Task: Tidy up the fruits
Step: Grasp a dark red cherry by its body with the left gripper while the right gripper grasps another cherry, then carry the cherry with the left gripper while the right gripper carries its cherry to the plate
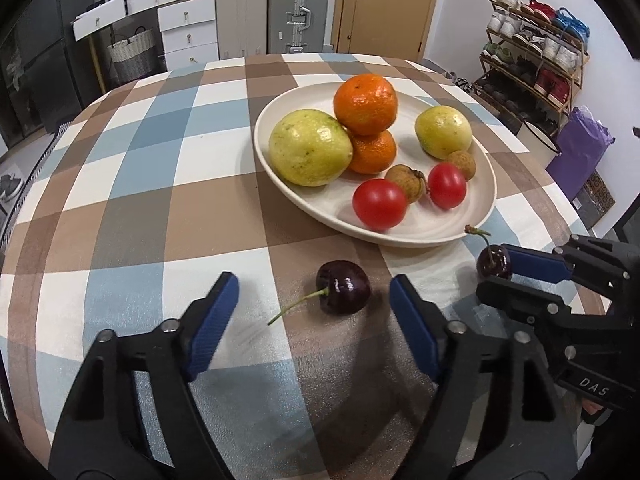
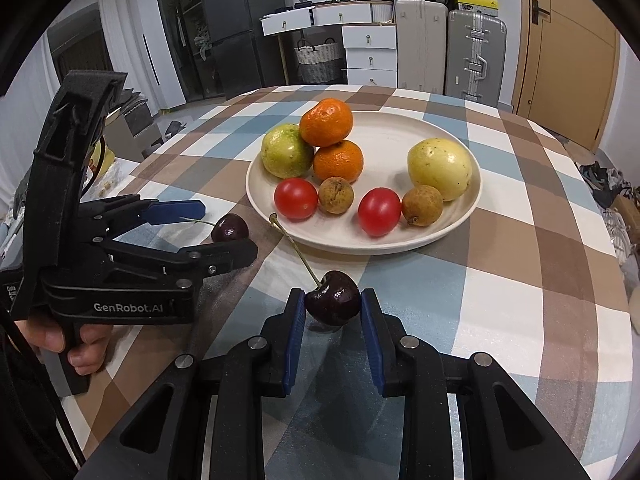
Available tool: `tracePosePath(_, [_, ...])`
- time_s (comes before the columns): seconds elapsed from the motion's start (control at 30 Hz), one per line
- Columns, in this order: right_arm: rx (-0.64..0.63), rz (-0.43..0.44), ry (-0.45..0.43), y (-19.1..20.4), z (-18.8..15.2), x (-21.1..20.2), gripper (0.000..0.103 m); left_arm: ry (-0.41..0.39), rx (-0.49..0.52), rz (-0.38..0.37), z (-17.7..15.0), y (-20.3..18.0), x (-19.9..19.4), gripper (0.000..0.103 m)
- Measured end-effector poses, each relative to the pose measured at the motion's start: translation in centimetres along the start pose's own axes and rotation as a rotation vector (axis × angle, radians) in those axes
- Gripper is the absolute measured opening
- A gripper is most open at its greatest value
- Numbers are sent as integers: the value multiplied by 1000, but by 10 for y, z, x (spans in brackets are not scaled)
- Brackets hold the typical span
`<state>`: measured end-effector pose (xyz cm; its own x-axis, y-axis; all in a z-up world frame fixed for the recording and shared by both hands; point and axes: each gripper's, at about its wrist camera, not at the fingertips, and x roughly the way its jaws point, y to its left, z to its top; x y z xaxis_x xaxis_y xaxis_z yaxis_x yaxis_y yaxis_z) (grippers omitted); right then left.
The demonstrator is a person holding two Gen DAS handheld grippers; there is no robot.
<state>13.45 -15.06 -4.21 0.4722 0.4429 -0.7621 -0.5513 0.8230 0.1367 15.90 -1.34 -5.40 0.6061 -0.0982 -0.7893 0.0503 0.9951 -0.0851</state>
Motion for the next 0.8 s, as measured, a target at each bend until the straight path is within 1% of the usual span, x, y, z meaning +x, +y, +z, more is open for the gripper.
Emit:
tracePosePath(0.07, [-2, -1, -1, 0, 0, -1, 28, -10, 19, -34, -1, -3, -2, 52])
tracePosePath(0.1, [-2, -2, -2, 0, 0, -1, 28, -14, 25, -50, -1, -5, -3, 47])
tracePosePath(0.17, [5, -1, -7, -2, 0, -3, 28, -14, 40, -69, -3, -9, -5, 30])
tracePosePath(0.2, [5, -2, -7, -2, 0, -3, 28, -9, 45, -72, -4, -10, -5, 26])
tracePosePath(0.23, [4, -3, -8, -1, 0, -3, 28, -7, 46, -78, -5, -11, -6, 24])
tracePosePath(0.33, [4, -2, -14, -1, 0, -4, 28, -11, 32, -97, -6, -11, -9, 24])
tracePosePath(0.4, [7, 0, -17, -2, 0, -5, 28, -18, 32, -94, -6, -11, -12, 24])
tracePosePath(0.8, [-2, -5, -52, 1, 3, -20, 28, -96, 68, -113, 0, -27, -49, 24])
